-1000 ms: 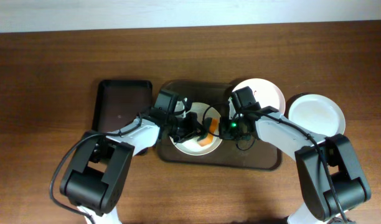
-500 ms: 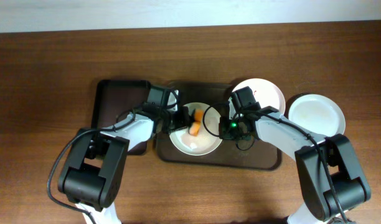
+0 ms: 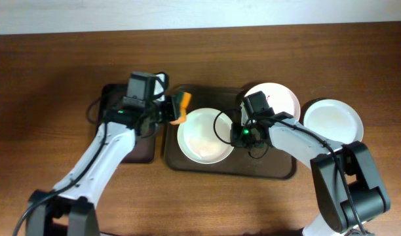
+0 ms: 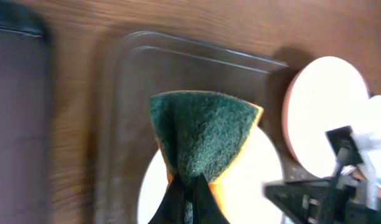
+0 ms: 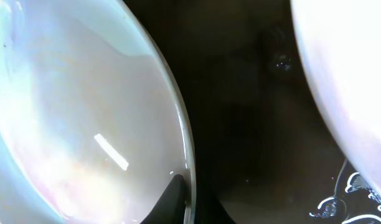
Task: Clean dirty plates on tray and stack at the side
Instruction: 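Return the sponge to the small black tray with the left gripper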
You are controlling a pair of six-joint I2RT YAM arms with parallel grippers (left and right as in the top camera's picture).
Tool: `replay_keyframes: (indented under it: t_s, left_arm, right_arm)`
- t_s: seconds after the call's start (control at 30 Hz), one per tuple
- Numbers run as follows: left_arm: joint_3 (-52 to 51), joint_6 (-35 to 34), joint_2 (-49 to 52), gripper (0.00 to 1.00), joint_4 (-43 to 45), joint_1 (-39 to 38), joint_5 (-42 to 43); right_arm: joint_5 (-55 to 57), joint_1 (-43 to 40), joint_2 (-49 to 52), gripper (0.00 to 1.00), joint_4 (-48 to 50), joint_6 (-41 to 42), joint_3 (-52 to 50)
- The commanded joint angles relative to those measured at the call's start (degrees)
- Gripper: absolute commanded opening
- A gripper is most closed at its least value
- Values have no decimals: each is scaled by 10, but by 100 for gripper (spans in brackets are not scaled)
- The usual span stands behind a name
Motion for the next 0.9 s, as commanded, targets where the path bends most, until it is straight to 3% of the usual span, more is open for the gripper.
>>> replay_keyframes:
  t_s: [0.0, 0.17, 0.37, 0.5, 0.53, 0.6, 0.8, 0.87]
  left_arm:
    - [0, 63, 2, 0, -74, 48, -94]
    - [-5, 123, 29, 0, -114, 89, -198]
    - [-5, 160, 123, 0, -93, 92, -196]
    - [-5, 238, 151, 1, -82, 92, -158]
    - [-5, 238, 151, 33, -81, 92, -166]
    - [-5, 238, 151, 49, -76, 92, -174]
    - [-5, 235, 151, 53, -53, 92, -197]
    - [-5, 233, 154, 54, -38, 92, -197]
  right_arm:
    - [7, 7, -1, 8, -7, -7, -3]
    - [7, 7, -1, 8, -6, -6, -3]
    - [7, 7, -1, 8, -6, -7, -3]
    - [7, 7, -1, 8, -6, -7, -3]
    - [7, 7, -1, 8, -6, -7, -3]
    - [7, 7, -1, 8, -6, -7, -3]
    - [7, 7, -1, 8, -6, -6, -3]
    - [7, 7, -1, 4, -6, -7, -3]
